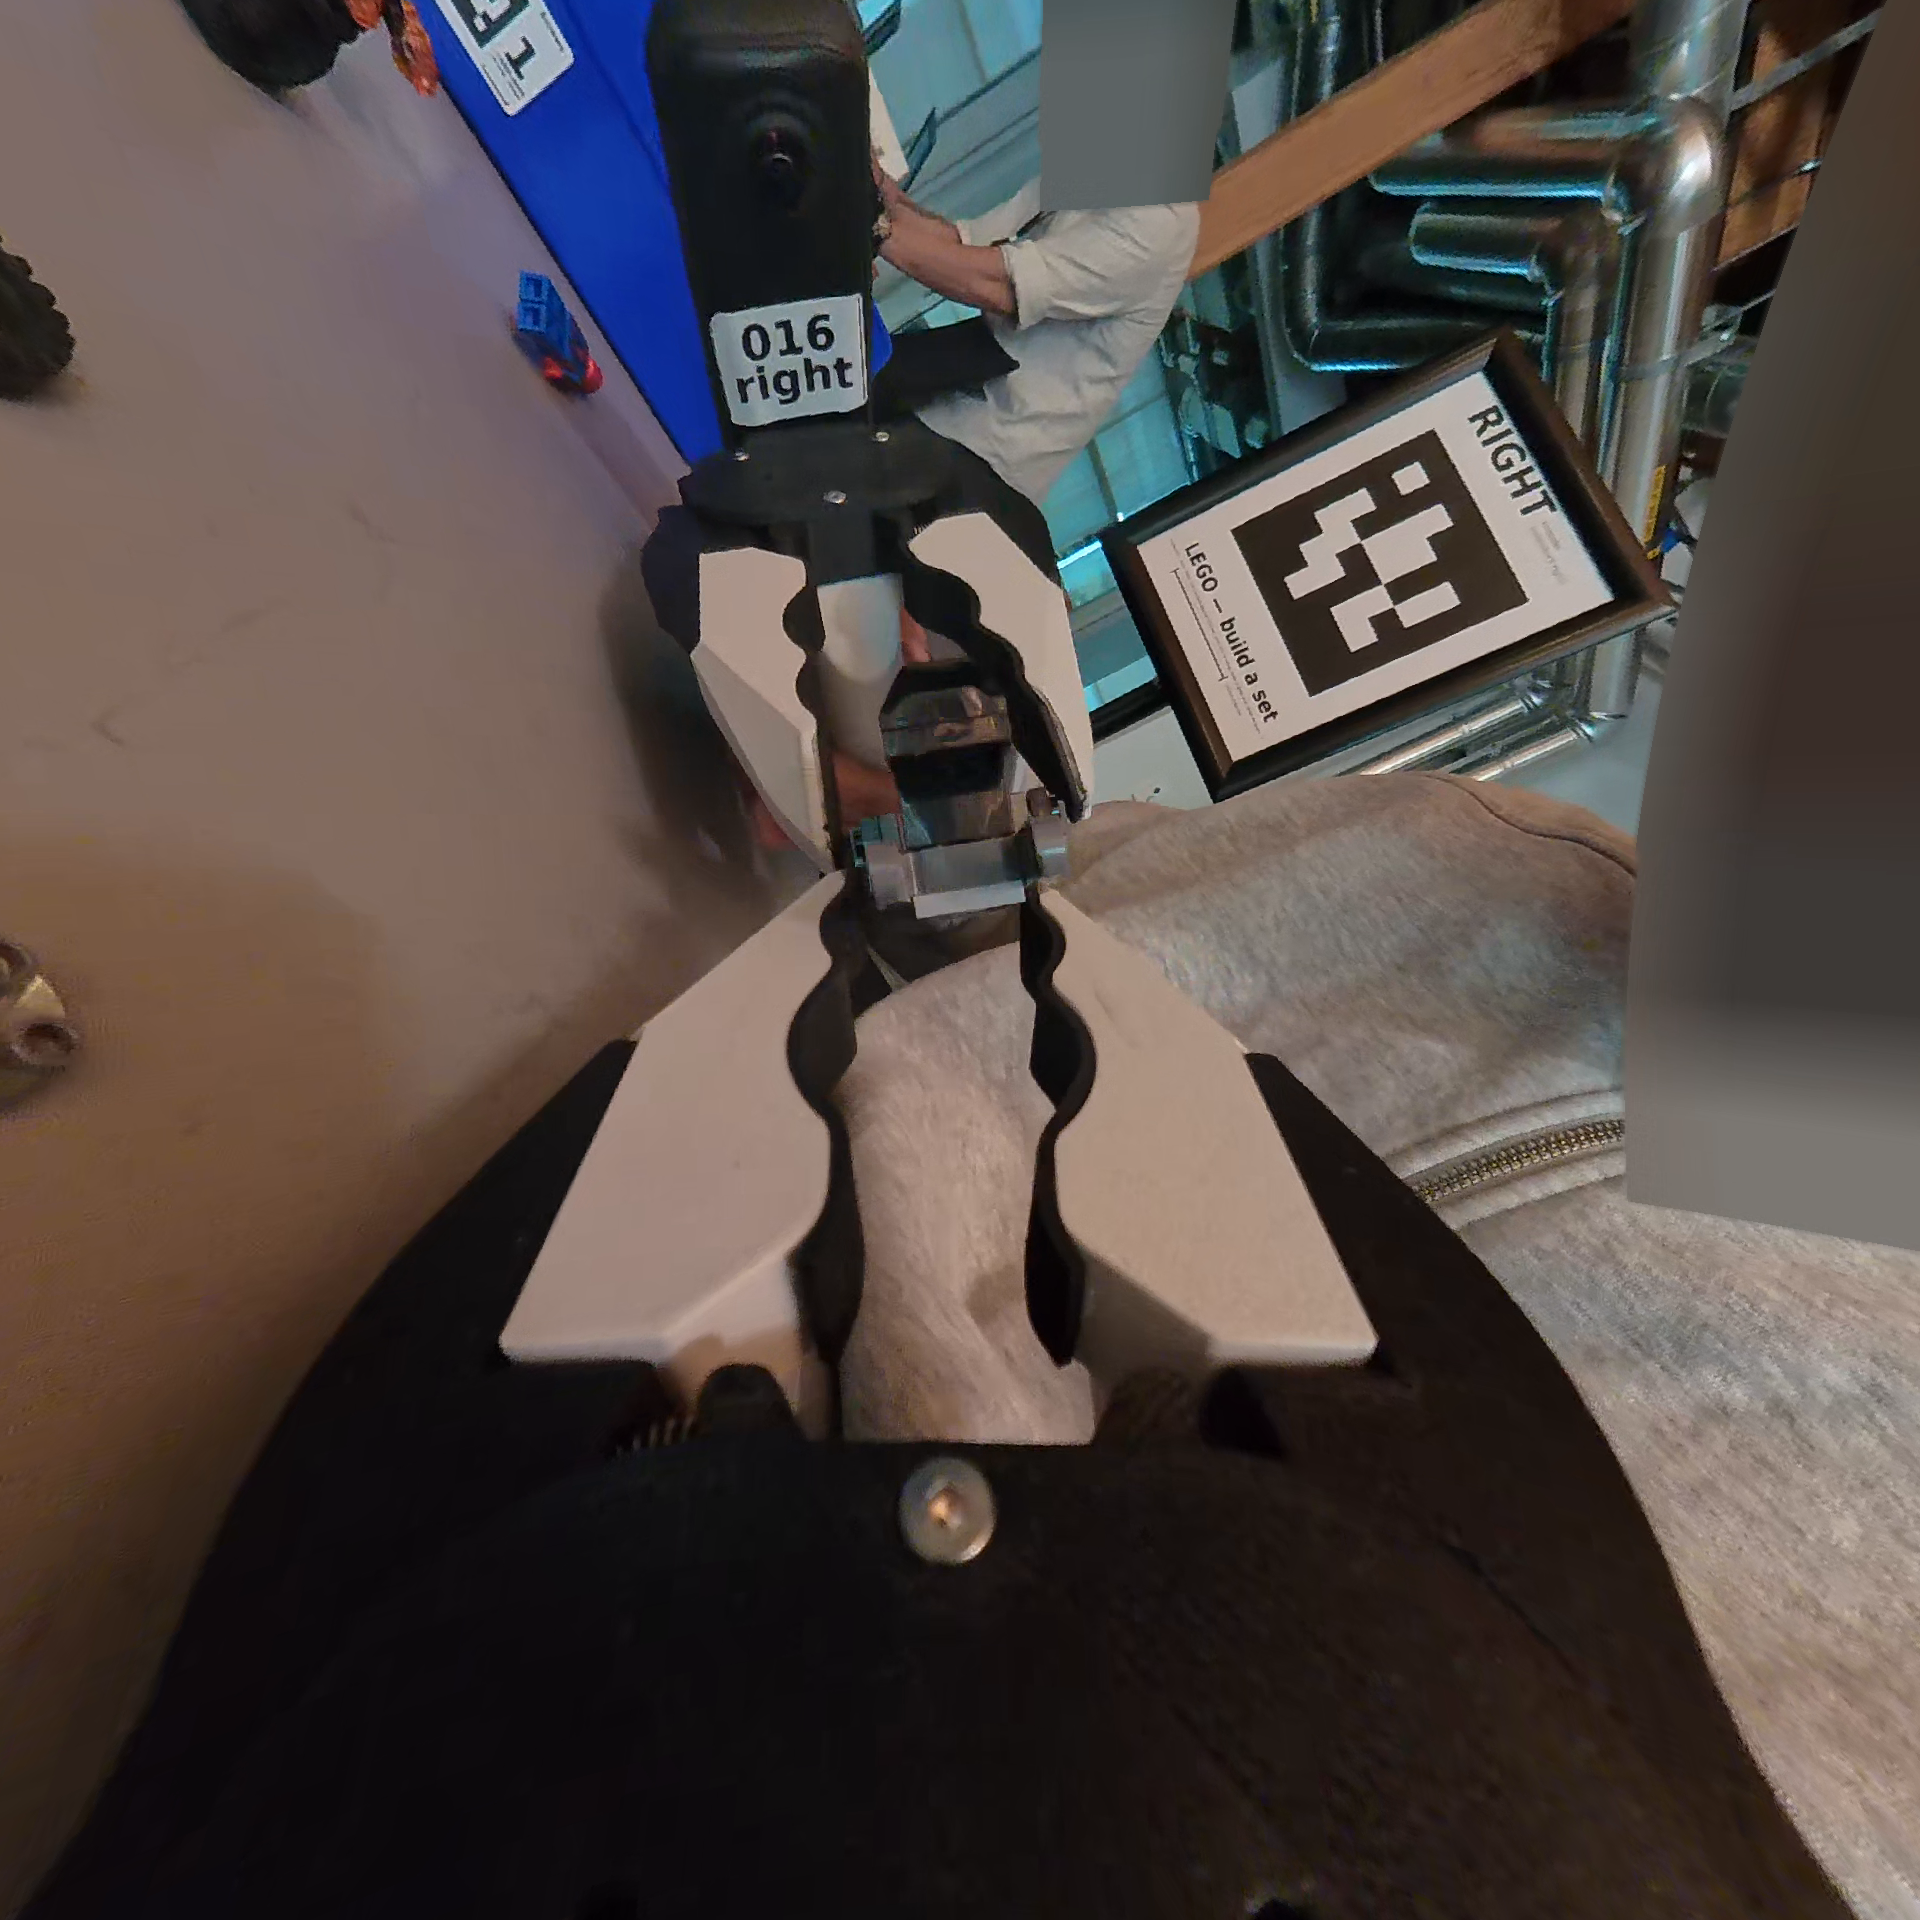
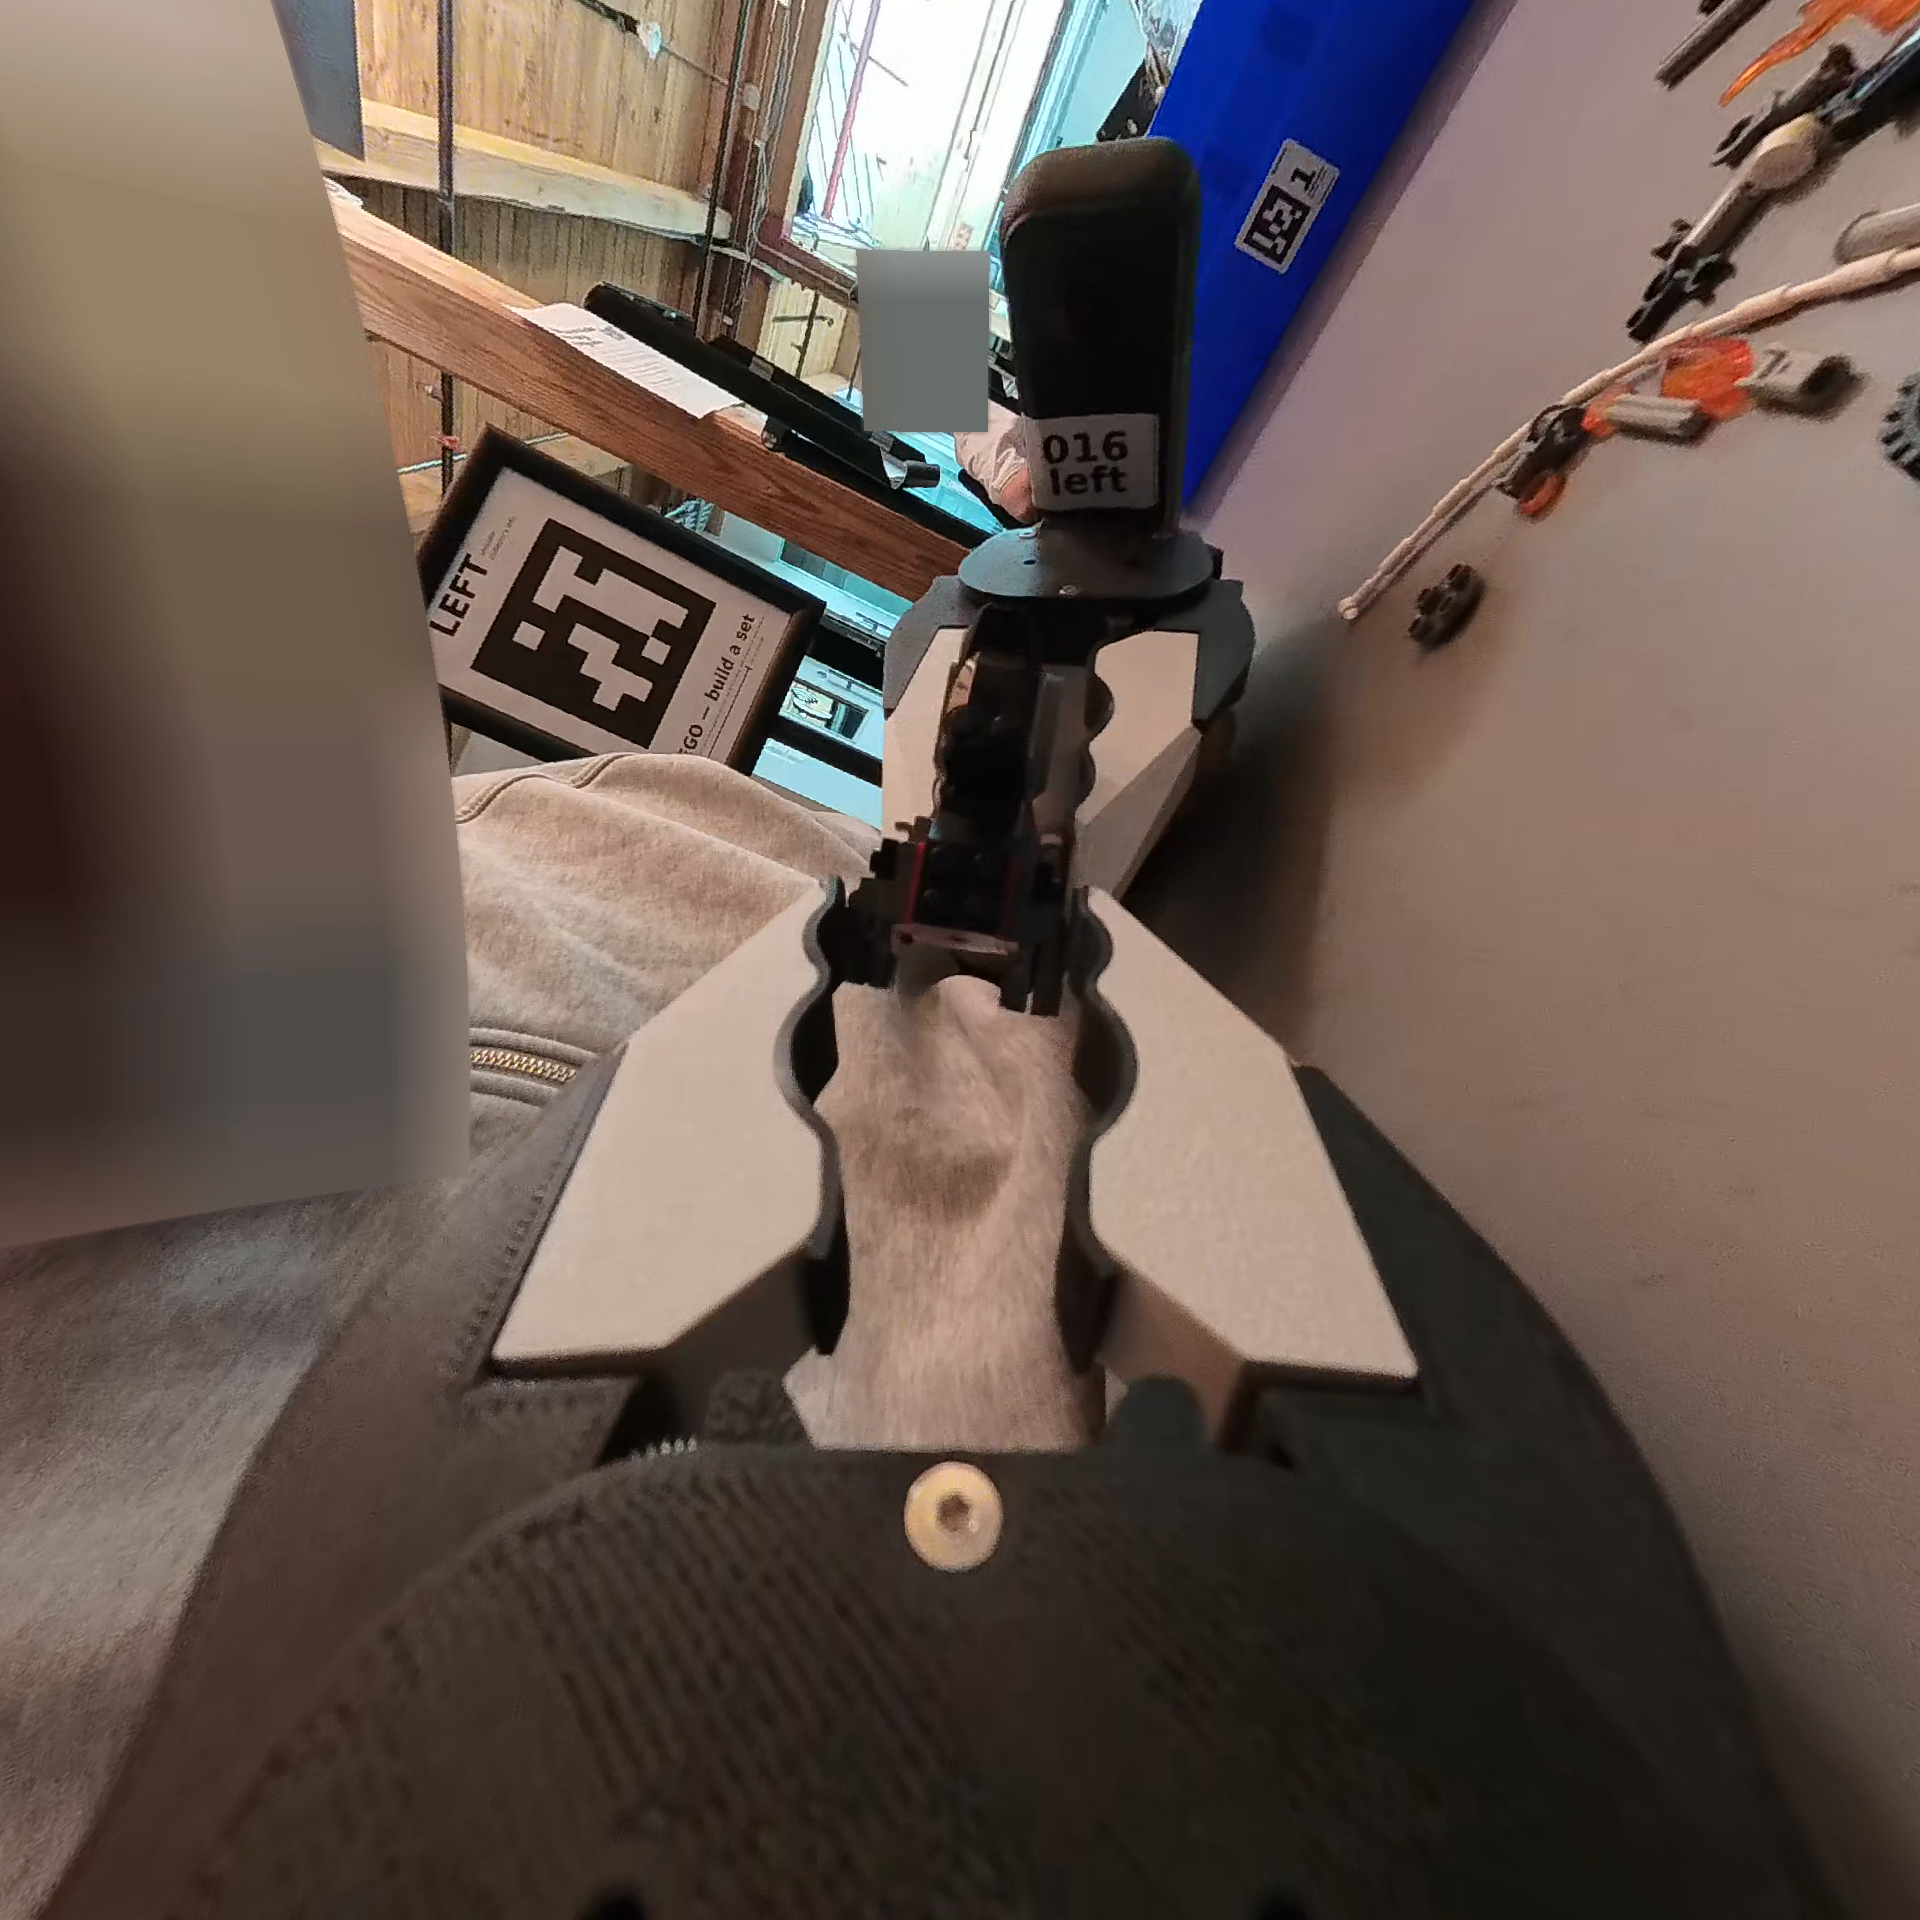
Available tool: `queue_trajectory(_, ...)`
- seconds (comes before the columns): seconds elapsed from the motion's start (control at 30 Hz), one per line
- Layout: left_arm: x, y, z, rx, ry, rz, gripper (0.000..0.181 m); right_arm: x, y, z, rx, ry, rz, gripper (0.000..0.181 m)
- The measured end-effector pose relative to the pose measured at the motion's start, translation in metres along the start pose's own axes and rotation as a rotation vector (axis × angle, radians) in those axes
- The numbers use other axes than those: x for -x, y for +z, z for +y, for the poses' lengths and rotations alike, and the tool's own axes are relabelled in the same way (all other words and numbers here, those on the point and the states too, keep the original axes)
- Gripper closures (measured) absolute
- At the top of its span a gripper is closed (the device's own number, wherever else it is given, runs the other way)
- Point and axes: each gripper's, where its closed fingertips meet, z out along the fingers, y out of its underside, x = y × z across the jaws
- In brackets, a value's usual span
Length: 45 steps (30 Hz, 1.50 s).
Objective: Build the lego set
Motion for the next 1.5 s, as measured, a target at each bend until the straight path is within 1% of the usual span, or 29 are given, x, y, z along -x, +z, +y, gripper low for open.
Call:
queue_trajectory(0.13,-0.001,0.0,-0.002,-0.012,0.01,-0.005,0.155,0.003,0.001,-0.002,-0.025,0.009,-0.009,0.14)
queue_trajectory(0.27,-0.004,0.001,-0.006,-0.043,0.017,0.009,0.153,0.006,0.0,-0.008,-0.09,0.027,-0.038,0.141)
queue_trajectory(0.5,-0.007,0.003,-0.013,-0.097,0.034,0.015,0.139,0.004,-0.004,-0.015,-0.169,0.02,-0.022,0.142)
queue_trajectory(0.67,-0.006,0.001,-0.017,-0.147,0.03,0.01,0.139,0.003,-0.005,-0.018,-0.21,0.019,-0.01,0.142)
queue_trajectory(0.83,-0.003,-0.001,-0.021,-0.194,0.001,0.01,0.14,0.0,-0.002,-0.02,-0.252,-0.023,0.046,0.142)
queue_trajectory(1.1,-0.001,-0.002,-0.021,-0.195,0.017,-0.018,0.145,0.0,-0.001,-0.019,-0.285,-0.046,0.074,0.144)
queue_trajectory(1.3,-0.002,0.0,-0.015,-0.144,0.064,-0.039,0.145,0.001,0.001,-0.013,-0.247,-0.043,0.074,0.145)
queue_trajectory(1.5,0.0,0.005,0.0,-0.027,0.12,-0.09,0.145,-0.001,0.001,0.001,-0.086,-0.066,0.105,0.147)
